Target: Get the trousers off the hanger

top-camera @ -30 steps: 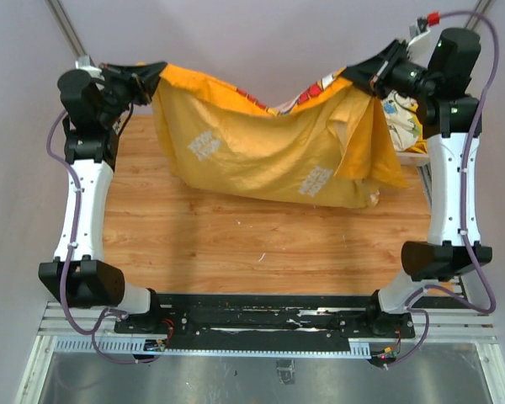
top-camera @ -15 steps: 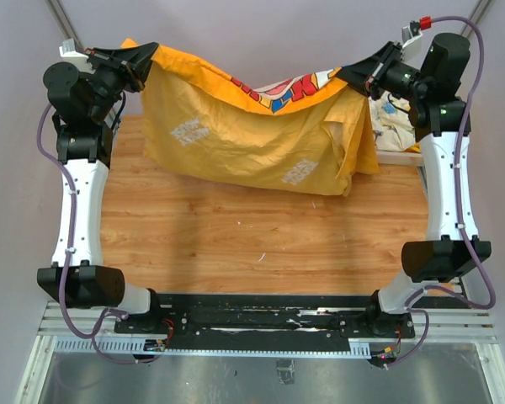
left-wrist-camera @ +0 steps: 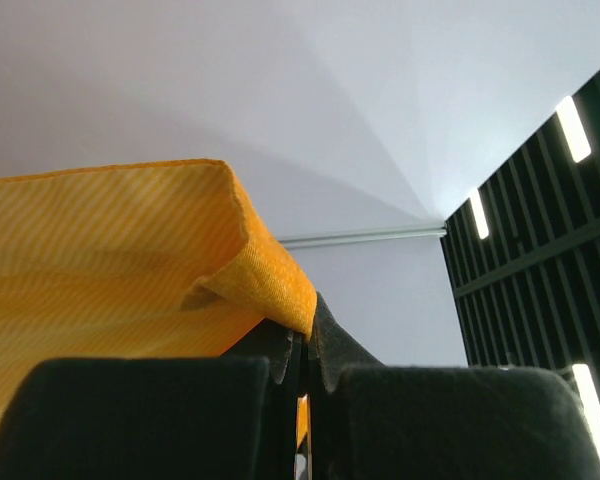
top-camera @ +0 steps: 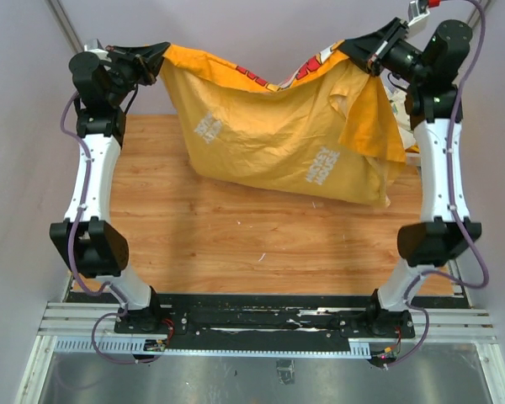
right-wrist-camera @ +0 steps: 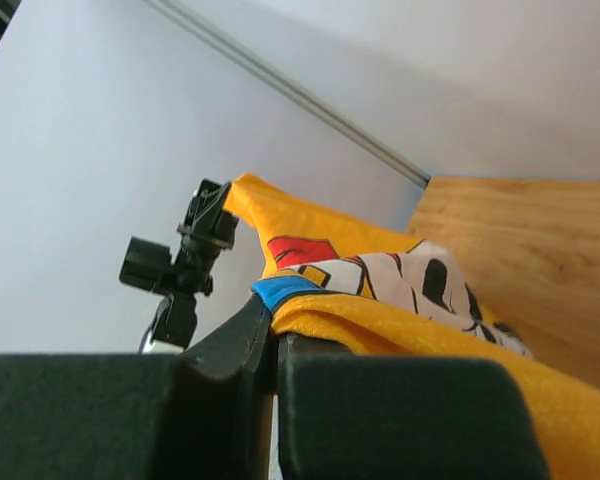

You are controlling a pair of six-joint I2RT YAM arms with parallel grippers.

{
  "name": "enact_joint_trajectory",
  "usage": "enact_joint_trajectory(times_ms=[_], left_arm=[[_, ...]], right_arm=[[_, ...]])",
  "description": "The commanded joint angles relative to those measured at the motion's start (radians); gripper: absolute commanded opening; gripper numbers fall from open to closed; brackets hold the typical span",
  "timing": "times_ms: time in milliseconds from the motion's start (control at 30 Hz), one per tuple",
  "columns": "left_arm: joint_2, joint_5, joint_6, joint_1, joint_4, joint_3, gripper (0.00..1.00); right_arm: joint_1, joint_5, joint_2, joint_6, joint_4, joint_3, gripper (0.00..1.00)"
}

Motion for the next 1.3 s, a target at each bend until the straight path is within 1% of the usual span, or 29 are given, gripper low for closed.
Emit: enact_joint_trajectory(times_ms=[0,67,133,200,267,300,367,400,467,533,600,633,700,767,833,900,933,1000,1067,1100,1267], left_arm=[[0.075,0.025,-0.036,0.005,0.113,0.172,0.02],[0.141,0.048,-0.067,0.005,0.114,0.251,0.01],[0.184,0.058,-0.075,0.0,0.109,0.323,0.0],[0.199,0.06,-0.054,0.0,0.079,0.382,0.0],[0.177,0.077,-0.046,0.003,0.084,0.37,0.0],[0.142,0.081,-0.048,0.003,0.109,0.322,0.0],[0.038,0.087,-0.036,-0.002,0.152,0.18,0.0],[-0.036,0.079,-0.022,-0.006,0.167,0.078,0.0],[-0.239,0.048,0.036,-0.008,0.171,-0.148,0.0],[-0.414,0.013,0.122,-0.004,0.099,-0.365,0.0],[-0.559,-0.027,0.179,-0.007,-0.025,-0.544,0.0],[-0.609,-0.041,0.2,-0.027,-0.066,-0.637,0.0],[-0.664,-0.061,0.23,-0.064,-0.135,-0.737,0.0],[-0.709,-0.057,0.215,-0.082,-0.132,-0.851,0.0],[-0.742,-0.058,0.185,-0.083,-0.116,-0.937,0.0],[-0.75,-0.051,0.166,-0.083,-0.072,-0.973,0.0],[-0.742,-0.052,0.168,-0.083,-0.081,-0.957,0.0],[-0.719,-0.044,0.183,-0.082,-0.069,-0.897,0.0],[-0.686,-0.061,0.203,-0.081,-0.088,-0.806,0.0],[-0.651,-0.065,0.207,-0.081,-0.073,-0.759,0.0],[-0.454,-0.041,0.171,-0.053,0.019,-0.51,0.0]], right_arm=[[-0.024,0.022,0.201,0.038,0.015,0.281,0.01],[-0.03,0.021,0.295,0.092,0.01,0.41,0.01],[-0.033,0.005,0.358,0.157,0.057,0.455,0.01],[-0.033,-0.009,0.357,0.169,0.079,0.428,0.01],[-0.031,-0.035,0.288,0.143,0.107,0.336,0.01],[-0.029,-0.038,0.23,0.121,0.127,0.259,0.01],[-0.025,-0.053,0.101,0.081,0.161,0.075,0.01],[-0.022,-0.07,0.031,0.061,0.174,-0.046,0.01],[-0.012,-0.102,-0.108,0.014,0.168,-0.259,0.01],[0.001,-0.101,-0.26,-0.041,0.16,-0.511,0.01],[0.015,-0.092,-0.4,-0.091,0.134,-0.726,0.01],[0.023,-0.091,-0.443,-0.116,0.099,-0.815,0.01],[0.037,-0.103,-0.504,-0.154,0.047,-0.965,0.01],[0.045,-0.109,-0.556,-0.171,0.026,-1.083,0.01],[0.046,-0.094,-0.586,-0.197,-0.018,-1.158,0.01],[0.045,-0.091,-0.587,-0.206,-0.036,-1.181,0.01],[0.045,-0.094,-0.581,-0.203,-0.036,-1.17,0.01],[0.045,-0.09,-0.565,-0.219,-0.052,-1.09,0.01],[0.045,-0.072,-0.538,-0.252,-0.092,-0.934,0.01],[0.045,-0.065,-0.512,-0.265,-0.103,-0.851,0.01],[0.041,-0.031,-0.297,-0.287,-0.146,-0.432,0.01]])
